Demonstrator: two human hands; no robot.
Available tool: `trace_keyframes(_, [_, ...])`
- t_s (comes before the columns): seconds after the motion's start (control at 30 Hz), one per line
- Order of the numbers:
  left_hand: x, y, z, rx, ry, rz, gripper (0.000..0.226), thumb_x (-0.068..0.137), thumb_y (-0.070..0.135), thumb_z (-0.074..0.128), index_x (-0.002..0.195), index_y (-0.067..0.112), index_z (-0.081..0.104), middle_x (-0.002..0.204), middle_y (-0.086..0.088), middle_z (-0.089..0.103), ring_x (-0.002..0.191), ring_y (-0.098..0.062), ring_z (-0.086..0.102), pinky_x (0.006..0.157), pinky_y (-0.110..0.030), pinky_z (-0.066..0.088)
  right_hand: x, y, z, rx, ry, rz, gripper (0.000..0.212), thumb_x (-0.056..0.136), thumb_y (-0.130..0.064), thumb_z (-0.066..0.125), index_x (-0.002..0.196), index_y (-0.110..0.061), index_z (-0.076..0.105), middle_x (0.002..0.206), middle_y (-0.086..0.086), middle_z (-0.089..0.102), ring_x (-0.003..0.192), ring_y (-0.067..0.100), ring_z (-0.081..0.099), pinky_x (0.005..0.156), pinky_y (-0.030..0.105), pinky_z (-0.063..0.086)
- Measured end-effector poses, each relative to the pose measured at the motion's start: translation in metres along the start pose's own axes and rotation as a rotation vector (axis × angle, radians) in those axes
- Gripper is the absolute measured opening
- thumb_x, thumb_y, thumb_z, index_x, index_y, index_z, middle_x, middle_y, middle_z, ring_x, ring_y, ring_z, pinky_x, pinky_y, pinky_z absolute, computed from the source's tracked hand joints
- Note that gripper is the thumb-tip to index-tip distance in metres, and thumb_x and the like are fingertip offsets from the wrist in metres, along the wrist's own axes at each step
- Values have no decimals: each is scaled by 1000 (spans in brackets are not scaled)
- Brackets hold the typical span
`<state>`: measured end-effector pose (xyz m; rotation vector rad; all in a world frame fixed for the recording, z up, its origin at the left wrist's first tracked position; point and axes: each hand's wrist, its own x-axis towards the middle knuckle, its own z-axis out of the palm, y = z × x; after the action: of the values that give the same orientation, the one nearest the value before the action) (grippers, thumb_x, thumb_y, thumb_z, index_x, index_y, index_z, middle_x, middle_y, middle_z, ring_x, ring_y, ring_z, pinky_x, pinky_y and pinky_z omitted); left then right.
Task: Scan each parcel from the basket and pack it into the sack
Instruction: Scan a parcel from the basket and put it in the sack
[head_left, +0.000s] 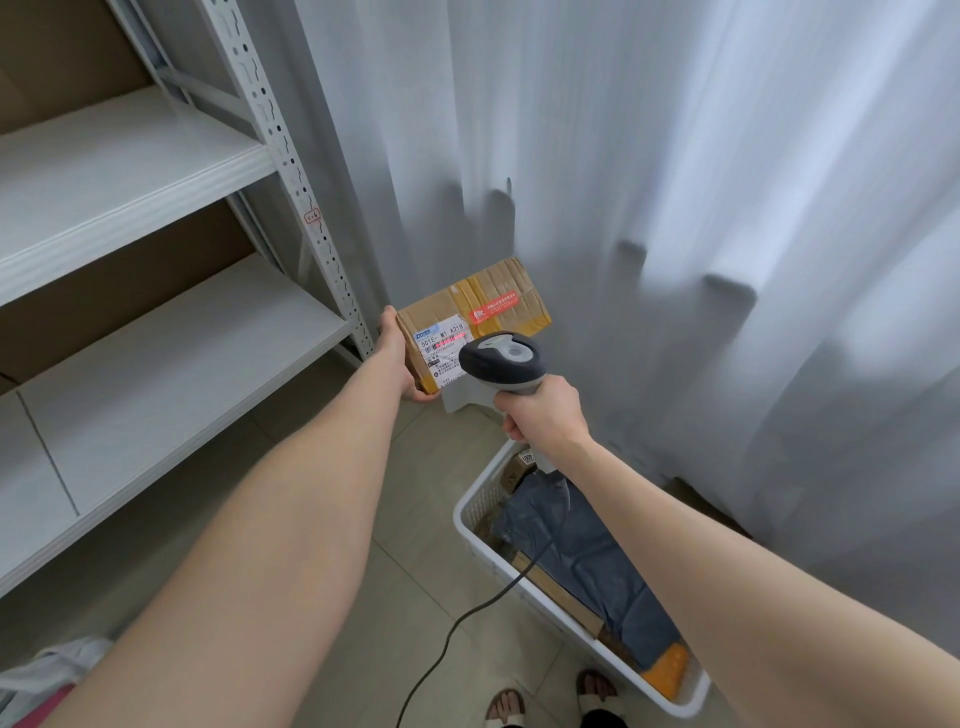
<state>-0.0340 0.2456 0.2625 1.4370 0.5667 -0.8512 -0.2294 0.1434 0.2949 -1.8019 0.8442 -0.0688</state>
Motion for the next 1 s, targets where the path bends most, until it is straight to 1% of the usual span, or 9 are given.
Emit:
trace_keyframes(0.17, [-1,5,4,10,-13,-1,73,79,79,30,93,14,60,90,-18,65,84,-39,58,62,-57,48,-4,-3,-2,-36,20,-19,20,74,-21,62,56,-13,64,60,7,70,63,25,67,75,42,60])
trace_keyframes(0.27, [1,8,5,10,-21,-6,74,79,79,30,94,14,61,89,-19,66,85,-40,58,59,-57,49,-6,-5,-4,-21,28,-27,17,76,-20,63,59,-14,64,60,6,69,60,22,65,76,46,60])
trace_keyframes(0.37, [2,9,8,14,-35,-13,75,78,79,31,97,15,63,92,-18,67,87,-40,59,61,-58,49,-7,-6,-6,-13,35,-26,15,76,-21,62,62,-16,64,56,1,67,56,18,63,76,45,60])
trace_keyframes(0.5, [-3,11,12,9,-20,-20,73,78,78,34,94,12,63,85,-19,69,83,-41,60,59,-58,50,-9,-7,-9,11,54,-19,12,74,-22,63,66,-13,66,54,1,68,55,16,63,76,46,60])
trace_keyframes(0.6, [-7,12,13,9,-32,-18,73,79,78,34,94,12,62,88,-18,68,85,-41,59,69,-59,49,-13,-8,-9,-4,56,-57,10,74,-23,63,68,-15,65,54,0,67,52,14,63,74,46,60])
trace_keyframes(0.67, [-10,13,13,9,-39,-23,74,79,78,32,94,12,62,91,-18,67,86,-40,58,73,-58,48,-16,-10,-8,-11,60,-80,11,73,-24,63,67,-15,65,55,2,68,54,17,63,73,48,60])
trace_keyframes(0.8, [-16,16,13,6,-29,-31,75,79,79,34,92,11,62,87,-18,68,84,-39,59,63,-54,50,-19,-14,-4,-22,69,-105,11,75,-25,63,67,-17,65,58,5,69,56,20,65,72,48,60])
trace_keyframes(0.93, [-17,18,8,-6,-17,-25,75,78,80,35,90,11,64,76,-19,70,83,-39,60,60,-55,51,-22,-17,-2,-38,76,-87,12,74,-23,63,64,-18,64,57,4,69,58,21,66,73,48,60])
trace_keyframes(1.0, [-17,20,6,-7,-17,-26,75,77,80,35,90,12,64,76,-19,71,83,-39,61,59,-56,50,-24,-19,-1,-52,79,-74,13,72,-23,62,61,-17,64,56,3,69,60,24,67,74,48,60])
